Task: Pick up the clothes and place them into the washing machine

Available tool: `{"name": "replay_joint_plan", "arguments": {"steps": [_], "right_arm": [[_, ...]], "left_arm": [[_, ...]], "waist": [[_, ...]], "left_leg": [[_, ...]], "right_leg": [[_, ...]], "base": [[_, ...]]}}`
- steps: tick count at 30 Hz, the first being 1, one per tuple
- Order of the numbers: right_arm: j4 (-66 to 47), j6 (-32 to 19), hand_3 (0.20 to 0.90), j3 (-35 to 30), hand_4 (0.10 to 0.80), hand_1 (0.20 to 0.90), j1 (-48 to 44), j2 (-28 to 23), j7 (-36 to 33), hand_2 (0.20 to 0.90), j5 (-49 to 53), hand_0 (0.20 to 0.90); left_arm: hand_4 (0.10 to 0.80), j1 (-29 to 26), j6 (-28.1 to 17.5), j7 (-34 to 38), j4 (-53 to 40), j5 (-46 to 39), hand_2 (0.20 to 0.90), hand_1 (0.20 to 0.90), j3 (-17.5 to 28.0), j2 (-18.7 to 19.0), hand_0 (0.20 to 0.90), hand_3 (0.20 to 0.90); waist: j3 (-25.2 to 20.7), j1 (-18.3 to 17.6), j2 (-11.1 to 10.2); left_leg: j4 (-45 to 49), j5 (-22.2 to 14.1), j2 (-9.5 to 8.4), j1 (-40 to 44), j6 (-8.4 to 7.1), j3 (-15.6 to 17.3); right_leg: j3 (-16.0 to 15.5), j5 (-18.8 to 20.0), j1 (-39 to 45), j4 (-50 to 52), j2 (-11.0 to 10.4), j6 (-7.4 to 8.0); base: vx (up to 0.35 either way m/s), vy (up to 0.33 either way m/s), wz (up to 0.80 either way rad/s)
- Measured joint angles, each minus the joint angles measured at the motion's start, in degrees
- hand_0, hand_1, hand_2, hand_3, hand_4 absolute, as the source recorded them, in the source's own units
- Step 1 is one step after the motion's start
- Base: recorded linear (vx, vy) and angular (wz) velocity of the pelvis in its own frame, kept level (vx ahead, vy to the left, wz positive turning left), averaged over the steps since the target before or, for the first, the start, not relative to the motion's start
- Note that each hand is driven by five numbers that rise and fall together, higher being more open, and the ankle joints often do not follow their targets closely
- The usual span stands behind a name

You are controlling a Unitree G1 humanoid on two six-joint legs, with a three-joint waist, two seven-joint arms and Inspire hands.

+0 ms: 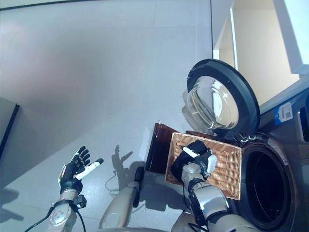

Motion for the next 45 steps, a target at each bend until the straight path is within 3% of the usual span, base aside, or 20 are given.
{"name": "replay_joint_plan", "arguments": {"steps": [12, 22, 31, 45], "right_arm": [[-0.03, -3.91, 0.9, -2.28, 0.8, 0.9, -2.93, 2.84, -1.34, 0.9, 8.89, 0.9], [-0.26, -7.58, 0.9, -4.33, 0.8, 0.9, -4.65, 4.51, -3.51, 0.9, 16.88, 0.9], [0.63, -7.46, 0.9, -5.82, 0.8, 0.9, -5.95, 4.97, -6.27, 0.9, 17.39, 0.9], [0.94, -7.29, 0.9, -6.0, 0.8, 0.9, -6.62, 6.02, -9.29, 0.9, 16.62, 0.9]], "left_arm": [[0.8, -1.39, 0.03, 1.56, -1.47, -0.06, 0.9, 0.9, -0.09, 0.68, 0.9, 0.9], [0.8, -1.93, 0.07, 2.59, -2.49, -1.29, 0.9, 0.9, -1.92, 1.62, 0.9, 0.9], [0.8, -2.02, 0.51, 2.73, -3.51, -2.44, 0.9, 0.9, -2.45, 1.68, 0.9, 0.9], [0.8, -2.25, 0.78, 3.69, -4.93, -2.56, 0.9, 0.9, -2.58, 1.99, 0.9, 0.9]], "waist": [[2.84, 0.05, 0.25], [3.59, -0.03, 0.92], [4.15, 0.04, 1.67], [4.21, 0.06, 1.97]], "left_leg": [[4.89, -2.09, -0.91, -4.0, 0.92, -0.1], [9.39, -3.74, -1.9, -7.24, 1.98, 0.33], [13.05, -5.09, -2.17, -10.01, 2.23, 0.48], [16.41, -5.45, -2.94, -12.85, 2.92, -0.49]], "right_leg": [[0.17, 0.0, -2.01, 1.07, -0.74, -0.01], [1.3, -0.62, -5.02, 4.38, -1.93, -0.95], [2.48, -2.15, -8.0, 8.59, -2.32, -1.72], [2.43, -5.33, -11.21, 15.02, -3.14, -1.21]], "base": [[-0.004, 0.006, 0.01], [-0.02, 0.018, -0.02], [-0.009, 0.006, 0.0], [-0.018, 0.002, 0.06]]}}
